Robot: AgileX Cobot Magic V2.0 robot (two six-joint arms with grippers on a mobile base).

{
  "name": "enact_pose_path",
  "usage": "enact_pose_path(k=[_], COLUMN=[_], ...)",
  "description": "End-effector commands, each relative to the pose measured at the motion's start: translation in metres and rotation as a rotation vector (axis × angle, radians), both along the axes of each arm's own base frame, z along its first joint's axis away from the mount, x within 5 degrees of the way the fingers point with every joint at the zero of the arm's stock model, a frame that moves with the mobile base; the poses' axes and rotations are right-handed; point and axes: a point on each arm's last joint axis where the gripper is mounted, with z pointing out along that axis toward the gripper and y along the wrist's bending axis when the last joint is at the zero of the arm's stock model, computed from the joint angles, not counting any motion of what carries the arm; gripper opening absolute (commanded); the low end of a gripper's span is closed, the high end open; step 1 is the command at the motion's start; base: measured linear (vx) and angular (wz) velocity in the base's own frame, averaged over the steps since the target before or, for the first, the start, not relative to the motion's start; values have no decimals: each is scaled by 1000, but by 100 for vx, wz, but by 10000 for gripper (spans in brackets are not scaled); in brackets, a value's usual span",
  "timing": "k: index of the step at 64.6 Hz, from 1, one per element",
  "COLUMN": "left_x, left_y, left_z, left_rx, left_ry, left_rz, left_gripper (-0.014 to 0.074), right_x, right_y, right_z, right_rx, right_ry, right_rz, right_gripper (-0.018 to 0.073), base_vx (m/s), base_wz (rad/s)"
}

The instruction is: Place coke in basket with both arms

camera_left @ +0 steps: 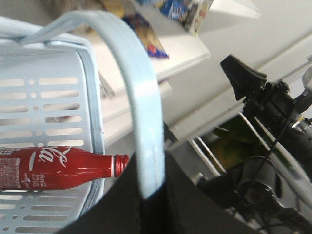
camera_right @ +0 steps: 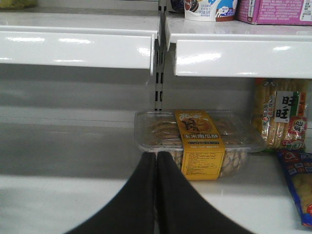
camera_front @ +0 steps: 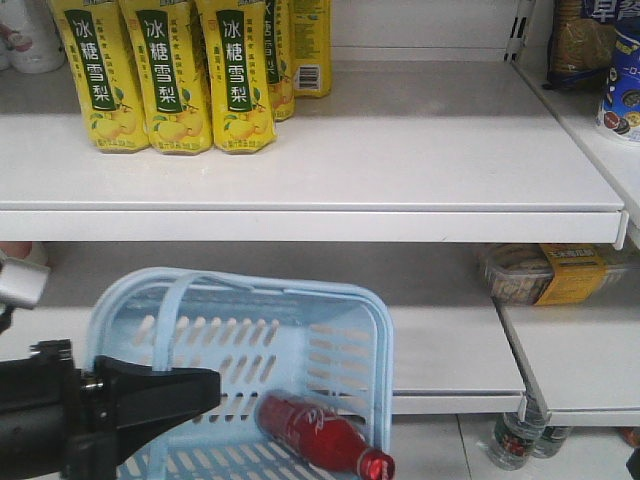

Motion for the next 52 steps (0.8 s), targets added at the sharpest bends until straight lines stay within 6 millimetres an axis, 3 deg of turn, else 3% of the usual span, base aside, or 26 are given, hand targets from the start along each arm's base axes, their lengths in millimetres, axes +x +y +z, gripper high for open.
enact_pose_path(k=[1, 11, 21, 36, 52], left_x=[-14, -29, -34, -38, -46], left_y=[7, 20, 34, 65, 84], left_z=[27, 30, 21, -7, -32], left_rx=[-27, 94, 153, 124, 165], left_ry=[-153, -300, -344, -324, -476], left_rz=[28, 64, 193, 557, 713], left_gripper=[-6, -6, -6, -6, -6], right_x=[2, 2, 2, 2, 2], right_y=[-1, -1, -1, -1, -1], right_z=[16, 16, 16, 16, 16], right_rx=[-8, -8, -8, -8, -8], right_ry=[-100, -100, -100, -100, -100], right_rz=[-10, -10, -10, -10, -10], right_gripper=[-10, -10, -10, -10, -10], base_vx=[0, 0, 0, 0, 0], base_wz=[0, 0, 0, 0, 0])
